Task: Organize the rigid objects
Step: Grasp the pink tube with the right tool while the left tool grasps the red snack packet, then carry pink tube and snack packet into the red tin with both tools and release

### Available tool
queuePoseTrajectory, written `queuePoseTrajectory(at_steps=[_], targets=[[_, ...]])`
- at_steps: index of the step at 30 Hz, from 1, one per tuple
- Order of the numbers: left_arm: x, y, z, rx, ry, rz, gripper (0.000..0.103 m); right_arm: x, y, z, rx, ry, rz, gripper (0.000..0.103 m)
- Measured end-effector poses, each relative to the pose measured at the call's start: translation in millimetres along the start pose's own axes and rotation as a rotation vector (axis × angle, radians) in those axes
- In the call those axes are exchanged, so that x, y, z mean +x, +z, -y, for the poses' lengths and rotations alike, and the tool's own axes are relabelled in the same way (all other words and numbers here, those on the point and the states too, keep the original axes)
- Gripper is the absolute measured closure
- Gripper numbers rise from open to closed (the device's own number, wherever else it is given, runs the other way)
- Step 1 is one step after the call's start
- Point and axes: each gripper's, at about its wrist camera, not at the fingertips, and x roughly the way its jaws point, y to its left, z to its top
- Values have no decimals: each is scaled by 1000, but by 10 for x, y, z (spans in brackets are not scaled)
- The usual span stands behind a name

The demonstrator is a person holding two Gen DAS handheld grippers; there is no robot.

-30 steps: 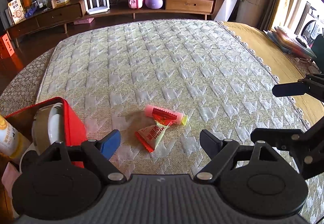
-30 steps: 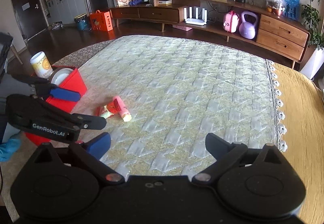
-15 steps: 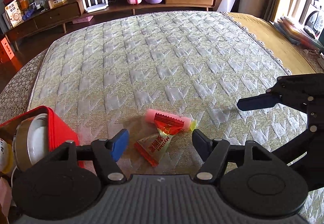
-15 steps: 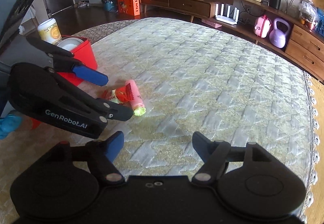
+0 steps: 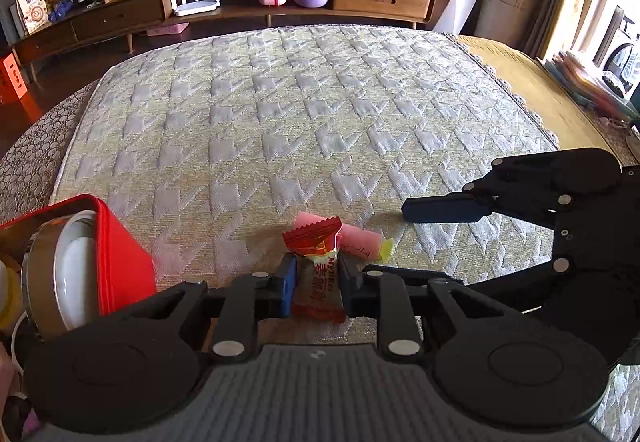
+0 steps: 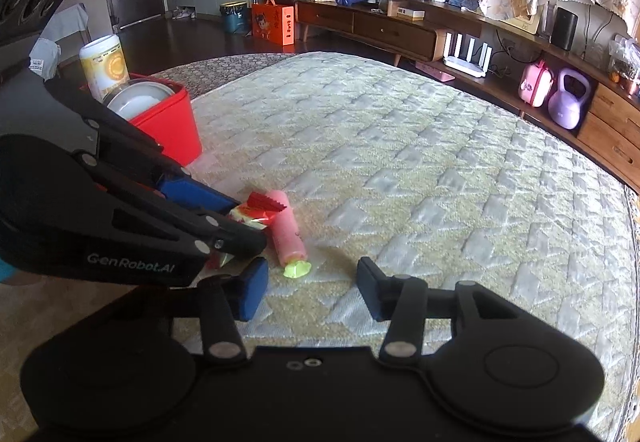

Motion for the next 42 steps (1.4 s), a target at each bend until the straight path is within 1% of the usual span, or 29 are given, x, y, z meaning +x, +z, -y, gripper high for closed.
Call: queuePoseTrajectory(at_steps=[4, 7, 9, 11, 15, 19, 27, 33, 42], targets=[[-11, 27, -48, -19, 13, 5, 83, 53, 45, -62, -12, -11, 5, 60], [-47, 43, -75, -39, 14, 10, 83, 80, 77, -105, -13, -17, 6, 71], [-88, 51, -82, -42, 20, 20, 83, 92, 98, -137, -12, -26, 3, 82], [-117, 54, -77, -38, 28, 27, 83, 103, 126, -180, -8, -35, -4, 89], [-153, 44, -106, -50, 43, 17, 83, 105, 139, -252, -13, -72, -20, 89], [-276, -16, -143, -58, 36, 16, 83, 20, 137, -308, 19, -99, -31, 89], [-631, -175, -130, -40, 22, 31, 83, -374, 148, -552, 57, -147, -6, 89], [-928, -314, -189, -41, 13, 41, 83, -707, 175, -785, 85, -171, 18, 89], [-1375, -536, -432, -41, 9, 58, 83, -1025, 300, -1181, 125, -185, 33, 89]])
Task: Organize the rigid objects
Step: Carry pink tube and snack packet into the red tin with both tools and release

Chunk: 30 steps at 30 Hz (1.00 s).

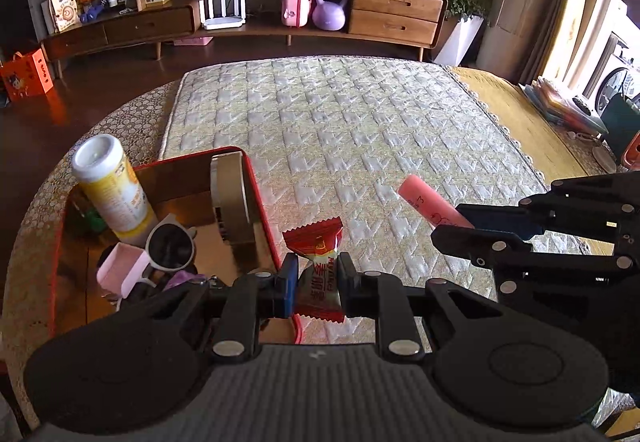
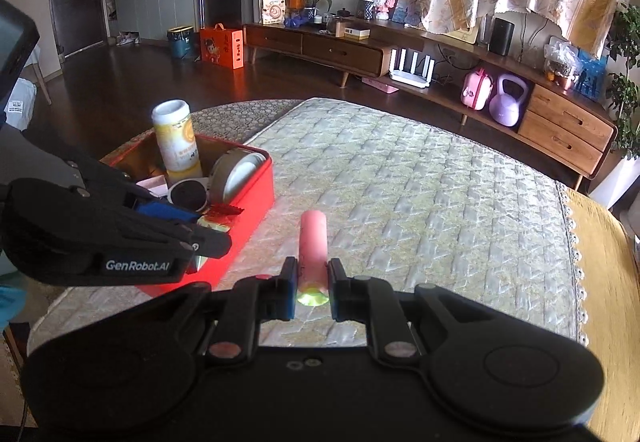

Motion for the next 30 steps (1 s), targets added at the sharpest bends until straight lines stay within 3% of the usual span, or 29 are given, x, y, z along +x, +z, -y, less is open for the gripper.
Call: queuePoseTrajectory(at_steps=[16, 30], targets=[[-474, -291, -798, -57, 52, 20, 83, -68, 178, -844, -25, 24, 10, 89], [-251, -401, -1396, -61, 102, -56, 83, 301, 220, -1118, 5, 14, -38, 89]])
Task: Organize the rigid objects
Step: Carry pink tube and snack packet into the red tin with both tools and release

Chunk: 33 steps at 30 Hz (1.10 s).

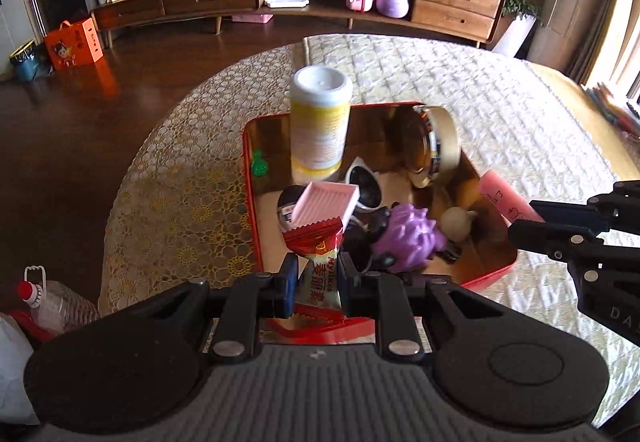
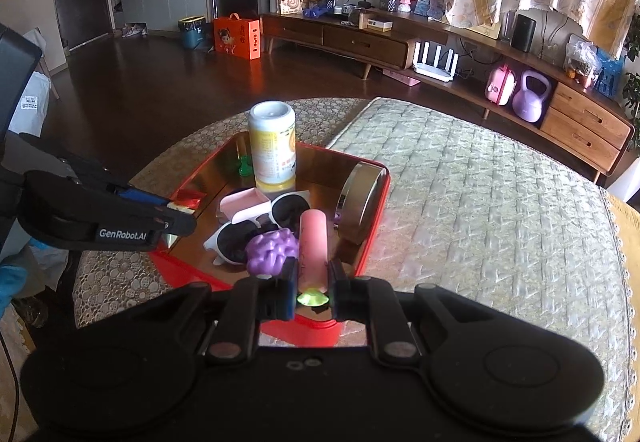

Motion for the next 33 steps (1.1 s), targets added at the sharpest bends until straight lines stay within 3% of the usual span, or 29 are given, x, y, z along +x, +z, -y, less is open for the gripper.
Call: queuePoseTrajectory(at_steps=[9, 20, 31, 33], targets=[[244, 88, 30, 20, 25, -32, 83, 349, 0, 11, 33, -15, -55, 89], [396, 94, 73, 18, 31, -55, 83, 489, -92, 8, 36, -9, -89, 88], [373, 55, 76, -15, 30, -54, 83, 435, -84, -15, 49, 3, -76, 77], [359, 42, 82, -16, 27, -55, 83, 408, -85, -3, 60, 7, -68, 70]])
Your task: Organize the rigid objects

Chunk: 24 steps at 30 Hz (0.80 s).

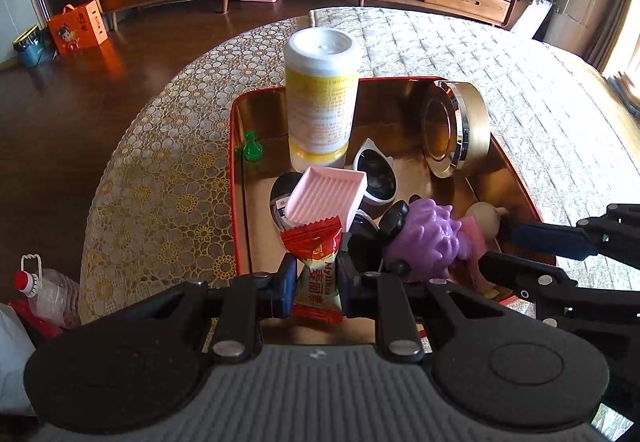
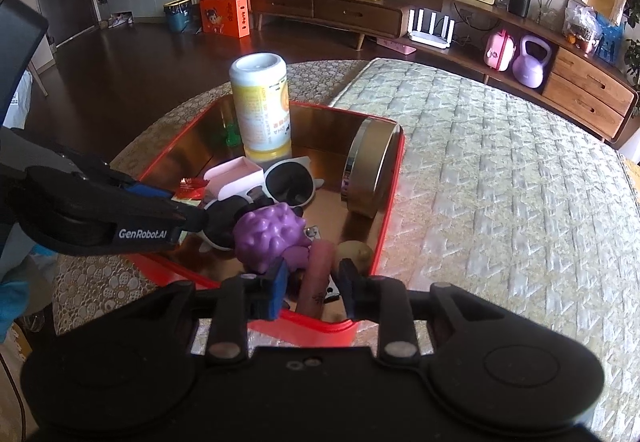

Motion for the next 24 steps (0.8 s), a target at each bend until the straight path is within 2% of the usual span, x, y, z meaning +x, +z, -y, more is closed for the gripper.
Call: queuePoseTrajectory(at_steps=[2, 8, 13, 16, 18, 20, 22, 24], targets=[[-20, -19, 7, 1, 5, 3, 82, -32, -2, 2, 4, 11, 13, 64], [-113, -71, 2, -7, 3, 18, 78, -118, -24, 8, 33, 24, 36, 56], [-221, -121, 5, -10, 1, 39, 70, -240, -53, 9, 54, 47, 69, 41], [-309, -160, 21, 1, -2, 68, 50, -315, -77, 10, 59, 57, 82, 39], [-385, -186, 47, 10, -2, 91, 46, -371, -99, 16, 60, 65, 89, 36], [-466, -208, 90, 28, 14, 117, 35, -435, -119, 16, 64, 64, 103, 32], [-552, -232, 108, 33, 20, 147, 30, -497, -129, 21, 69, 70, 114, 29], [-624, -242, 109, 32, 12, 162, 30, -570, -138, 21, 73, 69, 130, 24]])
